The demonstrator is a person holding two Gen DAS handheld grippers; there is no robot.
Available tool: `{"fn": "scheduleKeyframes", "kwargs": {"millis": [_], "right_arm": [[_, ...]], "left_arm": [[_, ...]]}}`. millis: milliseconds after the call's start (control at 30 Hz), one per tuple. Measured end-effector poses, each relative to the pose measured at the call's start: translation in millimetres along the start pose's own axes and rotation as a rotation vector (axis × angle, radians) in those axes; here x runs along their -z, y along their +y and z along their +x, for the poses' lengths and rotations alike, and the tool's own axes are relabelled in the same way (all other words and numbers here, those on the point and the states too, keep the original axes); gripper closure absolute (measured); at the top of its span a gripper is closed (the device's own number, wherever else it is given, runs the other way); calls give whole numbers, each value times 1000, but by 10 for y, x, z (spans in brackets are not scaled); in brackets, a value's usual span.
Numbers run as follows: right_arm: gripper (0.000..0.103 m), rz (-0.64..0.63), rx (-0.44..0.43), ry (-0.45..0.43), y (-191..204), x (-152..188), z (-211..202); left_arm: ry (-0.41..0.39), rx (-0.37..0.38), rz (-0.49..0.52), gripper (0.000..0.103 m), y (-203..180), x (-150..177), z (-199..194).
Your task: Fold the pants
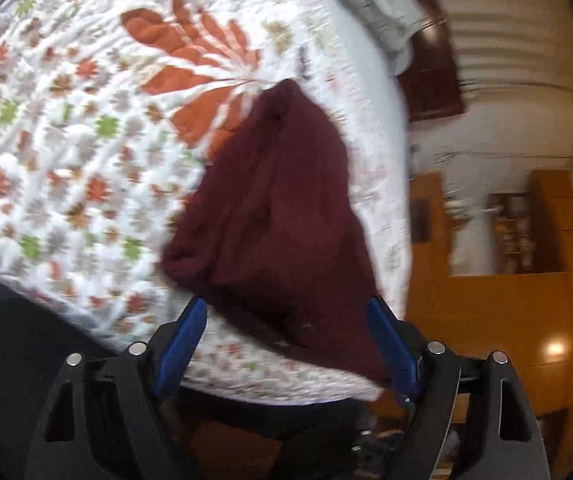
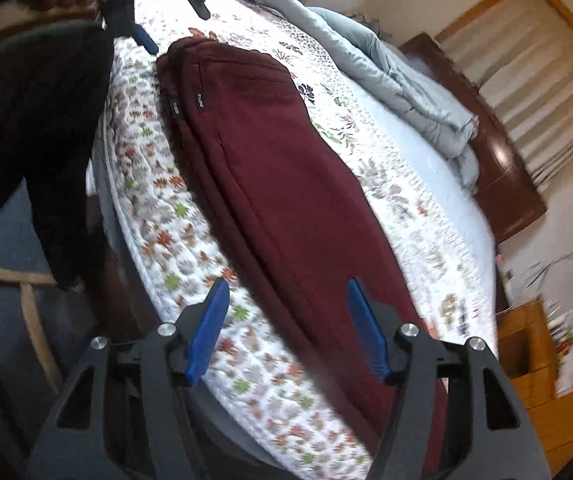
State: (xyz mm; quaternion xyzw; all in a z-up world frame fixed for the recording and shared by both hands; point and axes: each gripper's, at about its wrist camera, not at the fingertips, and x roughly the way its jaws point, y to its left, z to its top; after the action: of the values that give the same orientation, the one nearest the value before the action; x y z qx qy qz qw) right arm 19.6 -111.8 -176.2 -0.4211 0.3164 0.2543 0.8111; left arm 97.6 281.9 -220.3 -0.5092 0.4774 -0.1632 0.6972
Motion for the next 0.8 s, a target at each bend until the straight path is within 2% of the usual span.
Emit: {"fn": "scheduleKeyframes", "kwargs": {"millis": [67,167,233,300,333,367,400,433,467,500,533,567,633,667,733,800], "right_arm": [[41,35,-20,15,-12,-7,13],[41,50,-27,19,-1,7,-14],[40,50,-26,17,10,11,-59],[40,56,-24,18,13,14,-66],[40,62,-27,22,9,25,-60],[40,65,-27,24,12,27,-48],[40,72,-27,23,16,25,-38],[40,78,-29,20,15,28,-40],[40,87,-35,14,15,23,-42],[40,94,-40,8,16,19,-42],[38,99,-45,6,16,21,-31],[37,103,-48,9,23,27,-2],[37,104,-53,21,40,45,66],[38,96,-46,25,59,48,99],[40,49,-4,21,118,37,137],[56,-8,60,12,174,24,169]], "left_arm": [[1,75,-31,21,51,40,63],[20,29,-62,21,116,0,243],[-16,38,-60,21,97,-7,235],[-65,41,-39,25,24,-23,248],[-104,33,-14,55,-28,-31,222],[-134,22,18,74,-82,-39,217],[-172,24,68,76,-182,-39,178],[-225,24,134,84,-293,-4,147],[-281,1,231,85,-441,102,103],[-311,-47,288,85,-524,163,76],[-336,-138,318,85,-540,272,77],[-330,-187,266,85,-429,299,106],[-291,-240,56,85,30,297,205],[-296,-245,30,85,91,291,207],[-306,-246,62,85,-37,292,206],[-301,-245,70,85,-76,298,225]]}}
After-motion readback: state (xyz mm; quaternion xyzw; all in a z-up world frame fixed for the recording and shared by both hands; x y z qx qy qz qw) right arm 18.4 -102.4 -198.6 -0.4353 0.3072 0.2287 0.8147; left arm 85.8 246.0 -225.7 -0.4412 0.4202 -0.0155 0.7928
